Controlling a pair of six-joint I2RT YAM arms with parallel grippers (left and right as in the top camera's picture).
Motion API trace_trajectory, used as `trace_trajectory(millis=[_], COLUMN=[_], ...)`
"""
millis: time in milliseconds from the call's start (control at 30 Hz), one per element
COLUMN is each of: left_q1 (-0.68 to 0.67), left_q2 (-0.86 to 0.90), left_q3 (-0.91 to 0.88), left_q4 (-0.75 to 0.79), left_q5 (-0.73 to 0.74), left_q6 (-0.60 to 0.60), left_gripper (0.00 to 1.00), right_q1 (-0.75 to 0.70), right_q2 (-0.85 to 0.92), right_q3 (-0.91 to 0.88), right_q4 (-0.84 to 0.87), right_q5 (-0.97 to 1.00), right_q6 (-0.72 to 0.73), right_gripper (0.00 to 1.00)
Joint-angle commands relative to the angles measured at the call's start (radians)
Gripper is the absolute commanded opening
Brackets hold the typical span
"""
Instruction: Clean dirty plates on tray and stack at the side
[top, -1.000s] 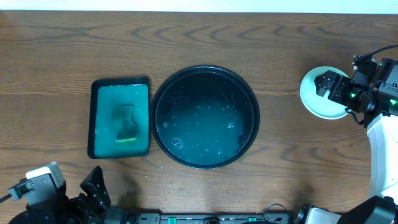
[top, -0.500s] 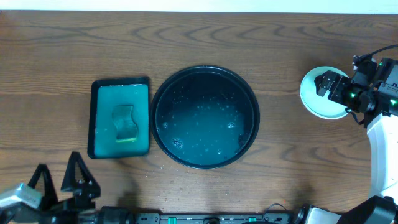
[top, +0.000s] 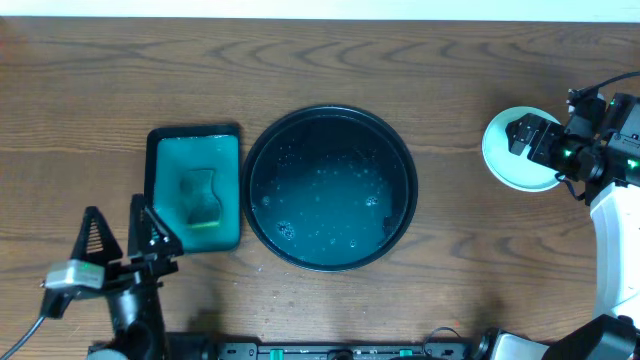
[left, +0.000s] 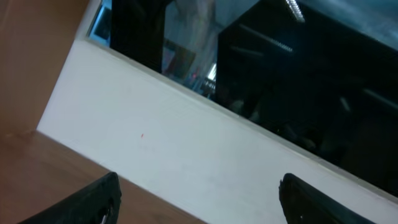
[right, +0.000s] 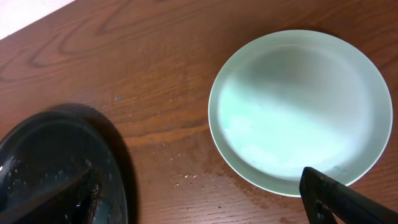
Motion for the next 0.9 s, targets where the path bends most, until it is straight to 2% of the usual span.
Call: trace_trajectory(millis=[0,333,600,867], left_q1=[0.007,0.007,0.011,0.058], left_q2=[-0.01,-0.01,-0.01,-0.011], left_q3=[-0.08,-0.222,-0.343,-0.398], left_q4=[0.085,0.293,0.518,0.576], left_q5=[0.014,0.021,0.053,0.104], left_q6=[0.017,0.017,0.005,0.005], left_gripper=[0.82,0.82,0.82,0.82], right_q1=[0.007,0.007,0.007,0.007], right_q2=[-0.006,-0.006,-0.006,-0.006], right_q3=[0.016,0.016,0.016,0.016], right_q4=[-0.001,0.0,0.0,-0.001], right_q5=[0.003,0.003,0.003,0.003], right_q6=[-0.017,-0.017,-0.017,-0.017], right_gripper=[0.99,0.99,0.99,0.99])
